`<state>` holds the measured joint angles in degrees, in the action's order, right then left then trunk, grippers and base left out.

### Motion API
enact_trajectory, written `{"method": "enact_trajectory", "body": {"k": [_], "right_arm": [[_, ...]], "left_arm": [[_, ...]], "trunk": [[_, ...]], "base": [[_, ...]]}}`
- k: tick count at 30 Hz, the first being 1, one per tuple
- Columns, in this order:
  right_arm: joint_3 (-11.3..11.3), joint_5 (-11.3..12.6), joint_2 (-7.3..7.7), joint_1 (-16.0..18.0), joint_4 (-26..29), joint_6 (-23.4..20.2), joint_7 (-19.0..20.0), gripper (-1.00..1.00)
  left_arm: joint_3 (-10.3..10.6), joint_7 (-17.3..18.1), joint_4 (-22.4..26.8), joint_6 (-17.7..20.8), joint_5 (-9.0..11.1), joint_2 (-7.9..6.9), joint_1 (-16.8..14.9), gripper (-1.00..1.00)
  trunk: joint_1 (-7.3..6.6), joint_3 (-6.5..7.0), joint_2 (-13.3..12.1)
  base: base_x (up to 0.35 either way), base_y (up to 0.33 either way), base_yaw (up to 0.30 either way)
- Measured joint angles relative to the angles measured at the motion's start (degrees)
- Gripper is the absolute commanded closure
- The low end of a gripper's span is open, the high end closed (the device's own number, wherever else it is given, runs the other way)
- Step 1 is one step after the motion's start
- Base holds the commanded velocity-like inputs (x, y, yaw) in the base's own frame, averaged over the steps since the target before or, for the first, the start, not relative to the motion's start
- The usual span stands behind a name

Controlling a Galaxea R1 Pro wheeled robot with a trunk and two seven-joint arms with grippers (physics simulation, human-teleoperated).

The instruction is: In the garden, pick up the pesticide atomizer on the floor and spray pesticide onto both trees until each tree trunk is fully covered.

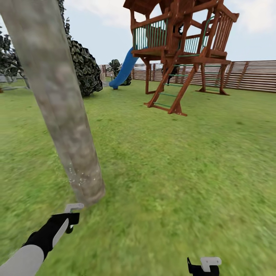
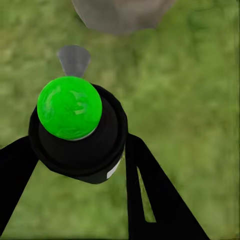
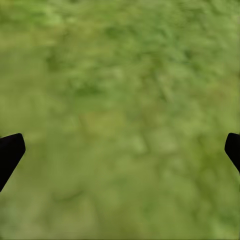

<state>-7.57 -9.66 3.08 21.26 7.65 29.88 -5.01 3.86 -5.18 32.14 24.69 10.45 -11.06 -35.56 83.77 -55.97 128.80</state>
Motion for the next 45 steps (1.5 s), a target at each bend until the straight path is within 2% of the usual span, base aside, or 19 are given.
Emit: {"method": "enact_trajectory", "body": {"k": [2, 5, 13, 18, 20, 24, 26, 29, 31, 33, 34, 35, 37, 38, 39, 40, 41, 43, 45], "right_arm": [[0.0, 0.0, 0.00, 0.0, 0.0, 0.0, 0.0, -1.00], [0.0, 0.0, 0.08, 0.0, 0.0, 0.0, 0.0, -1.00], [0.0, 0.0, 0.16, 0.0, 0.1, 0.0, 0.0, -1.00], [0.0, 0.0, 0.09, 0.0, 0.1, 0.0, -0.1, -1.00], [0.0, 0.0, 0.09, 0.0, 0.1, 0.0, 0.0, -1.00], [0.0, 0.0, 0.09, 0.0, 0.0, 0.0, 0.0, -1.00], [0.0, 0.0, 0.09, 0.0, 0.0, 0.0, 0.0, -1.00], [0.0, 0.0, 0.09, 0.0, 0.0, 0.0, 0.0, -1.00], [0.0, 0.0, 0.09, 0.0, 0.0, 0.0, 0.0, -1.00], [0.0, 0.0, 0.09, 0.0, 0.0, 0.0, 0.0, -1.00], [0.0, 0.0, 0.09, 0.0, 0.0, 0.0, 0.0, -1.00], [0.0, 0.0, 0.09, 0.0, 0.0, 0.0, 0.0, -1.00], [0.0, 0.0, 0.09, 0.0, 0.0, 0.0, 0.0, -1.00], [0.0, 0.0, 0.09, 0.0, 0.0, 0.0, 0.0, -1.00], [0.0, 0.0, 0.09, 0.0, 0.0, 0.0, 0.0, -1.00], [0.0, 0.0, 0.09, 0.0, 0.0, 0.0, 0.0, -1.00], [0.0, 0.0, 0.09, 0.0, 0.0, 0.0, 0.0, -1.00], [0.0, 0.0, 0.09, 0.0, 0.0, 0.0, 0.0, -1.00], [0.0, 0.0, 0.09, 0.0, 0.0, 0.0, 0.0, -1.00]], "left_arm": [[0.0, 0.3, 0.2, 0.0, -0.3, 0.57, -0.1, 1.00], [-0.3, 0.3, 0.2, 0.0, -0.3, -0.05, 0.0, 1.00], [-0.2, -0.1, 0.1, 0.0, -0.3, 0.81, 0.0, 1.00], [-0.3, 0.1, -0.8, 0.0, -0.3, -1.51, 0.0, 1.00], [-0.4, -0.1, -0.8, 0.0, 0.0, -1.13, 0.1, 1.00], [-0.2, -0.2, 0.0, 0.1, 0.3, 1.35, 0.0, 1.00], [-0.4, -0.3, -0.1, 0.2, -0.2, 0.59, 0.0, 1.00], [-0.4, -0.2, -0.8, 0.2, -0.3, -2.19, 0.0, 1.00], [-0.5, -0.2, -0.5, 0.1, 0.2, -1.85, 0.0, 1.00], [-0.5, -0.3, -0.1, 0.1, 0.4, -0.83, 0.1, 1.00], [-0.5, -0.3, 0.0, 0.1, 0.6, 0.36, 0.1, 1.00], [-0.5, -0.3, 0.1, 0.1, 0.3, 0.83, 0.1, 1.00], [-0.8, -0.3, 0.0, 0.2, 0.0, 0.33, 0.0, 1.00], [-1.9, -0.4, -0.3, 0.1, -0.3, -0.27, 0.0, 1.00], [-3.6, -0.3, -0.7, 0.0, -0.6, -1.64, 0.1, 1.00], [-4.3, -0.3, -0.8, -0.1, -0.4, -2.54, 0.1, 1.00], [-4.7, -0.2, -0.8, -0.1, -0.2, -2.79, 0.1, 1.00], [-4.8, -0.2, -0.8, -0.2, 0.0, -2.43, 0.1, 1.00], [-4.6, -0.2, -0.2, -0.2, 0.2, 0.53, 0.1, 1.00]], "trunk": [[0.00, 0.00, 0.0], [0.00, 0.00, 0.0], [0.00, 0.00, 0.0], [0.00, 0.00, 0.0], [0.00, 0.00, 0.0], [0.00, 0.00, 0.0], [0.00, 0.00, 0.0], [0.00, 0.00, 0.0], [0.00, 0.00, 0.0], [0.00, 0.00, 0.0], [0.00, 0.00, 0.0], [0.00, 0.00, 0.0], [0.00, 0.00, 0.0], [0.00, 0.00, 0.0], [0.00, 0.00, 0.0], [0.00, 0.00, 0.0], [0.00, 0.00, 0.0], [0.00, 0.00, 0.0], [0.00, 0.00, 0.0]], "base": [[0.005, 0.000, 0.055], [0.191, -0.112, 0.006], [0.174, -0.219, 0.009], [0.090, -0.266, 0.238], [0.188, -0.221, 0.273], [0.267, -0.154, 0.103], [0.286, -0.134, 0.005], [0.285, -0.145, 0.135], [0.266, -0.169, 0.264], [0.209, -0.203, 0.274], [0.082, -0.250, 0.277], [0.034, -0.263, 0.269], [0.013, -0.269, 0.137], [0.004, -0.272, 0.038], [0.002, -0.272, 0.019], [0.001, -0.272, 0.010], [0.017, -0.272, 0.005], [0.090, -0.270, 0.079], [0.171, -0.245, 0.247]]}}
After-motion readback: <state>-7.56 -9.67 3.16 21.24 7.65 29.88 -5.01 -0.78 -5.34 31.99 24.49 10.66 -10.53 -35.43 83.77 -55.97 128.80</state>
